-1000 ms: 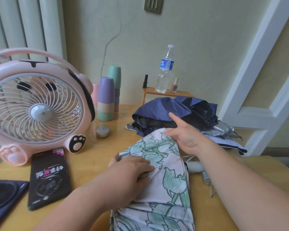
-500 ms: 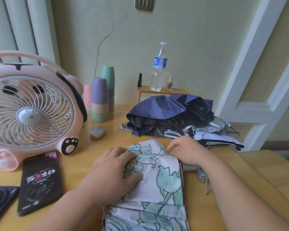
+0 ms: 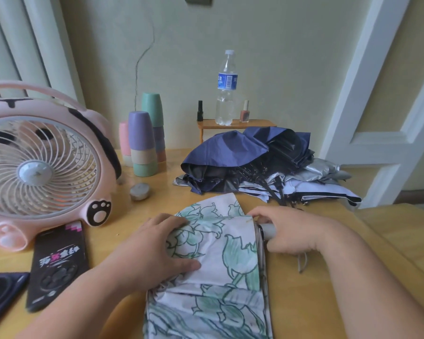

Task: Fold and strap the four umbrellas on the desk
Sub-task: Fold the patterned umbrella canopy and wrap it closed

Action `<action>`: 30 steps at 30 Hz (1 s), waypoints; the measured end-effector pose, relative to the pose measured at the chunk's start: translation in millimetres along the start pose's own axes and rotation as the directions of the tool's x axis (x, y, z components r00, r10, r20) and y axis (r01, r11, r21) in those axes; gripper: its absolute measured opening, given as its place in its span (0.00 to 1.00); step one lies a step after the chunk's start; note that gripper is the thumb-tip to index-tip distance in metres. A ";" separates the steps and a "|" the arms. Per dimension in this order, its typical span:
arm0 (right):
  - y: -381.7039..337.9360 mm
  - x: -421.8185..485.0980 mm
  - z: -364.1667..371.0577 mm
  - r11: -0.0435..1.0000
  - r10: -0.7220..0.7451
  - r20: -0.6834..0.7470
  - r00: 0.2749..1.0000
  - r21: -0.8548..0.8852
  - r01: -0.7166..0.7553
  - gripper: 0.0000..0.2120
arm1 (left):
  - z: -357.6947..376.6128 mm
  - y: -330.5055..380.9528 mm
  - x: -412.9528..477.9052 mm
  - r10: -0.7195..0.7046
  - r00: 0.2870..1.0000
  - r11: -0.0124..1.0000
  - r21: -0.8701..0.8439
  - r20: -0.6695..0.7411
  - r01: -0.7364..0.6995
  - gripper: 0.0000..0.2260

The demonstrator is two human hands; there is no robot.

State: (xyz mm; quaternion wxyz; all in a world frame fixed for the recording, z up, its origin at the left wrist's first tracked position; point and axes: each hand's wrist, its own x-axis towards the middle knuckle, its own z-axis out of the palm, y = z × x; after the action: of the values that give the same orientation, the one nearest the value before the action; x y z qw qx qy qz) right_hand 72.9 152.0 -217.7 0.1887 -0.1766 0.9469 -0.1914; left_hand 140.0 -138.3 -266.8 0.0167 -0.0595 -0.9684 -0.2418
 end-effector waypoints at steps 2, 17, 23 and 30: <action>-5.1 2.7 5.0 0.996 -0.025 -0.056 0.998 -0.082 0.021 0.25 | 0.0 2.4 0.1 -0.043 0.998 0.998 -0.040 -0.042 0.041 0.54; -17.6 -10.1 -0.9 0.993 -0.109 -0.289 0.951 -0.081 0.089 0.21 | -16.4 -10.8 0.7 -0.239 0.970 0.910 -0.338 0.047 0.240 0.55; -5.8 -17.1 -8.5 0.988 -0.076 -0.025 0.997 0.130 0.079 0.17 | -11.0 -6.1 -0.5 -0.053 0.999 0.995 -0.086 -0.007 0.052 0.36; -23.3 18.9 -17.0 0.630 0.074 -0.033 0.997 0.776 -0.021 0.16 | 3.9 -11.1 -12.4 0.097 0.980 0.995 -0.012 -0.174 -0.100 0.33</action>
State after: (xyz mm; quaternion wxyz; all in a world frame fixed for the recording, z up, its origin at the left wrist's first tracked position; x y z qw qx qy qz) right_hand 55.4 129.2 -198.6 0.2221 -0.0475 0.7826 -0.5796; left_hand 150.9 -147.5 -276.2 0.1122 -0.0863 -0.9565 -0.2551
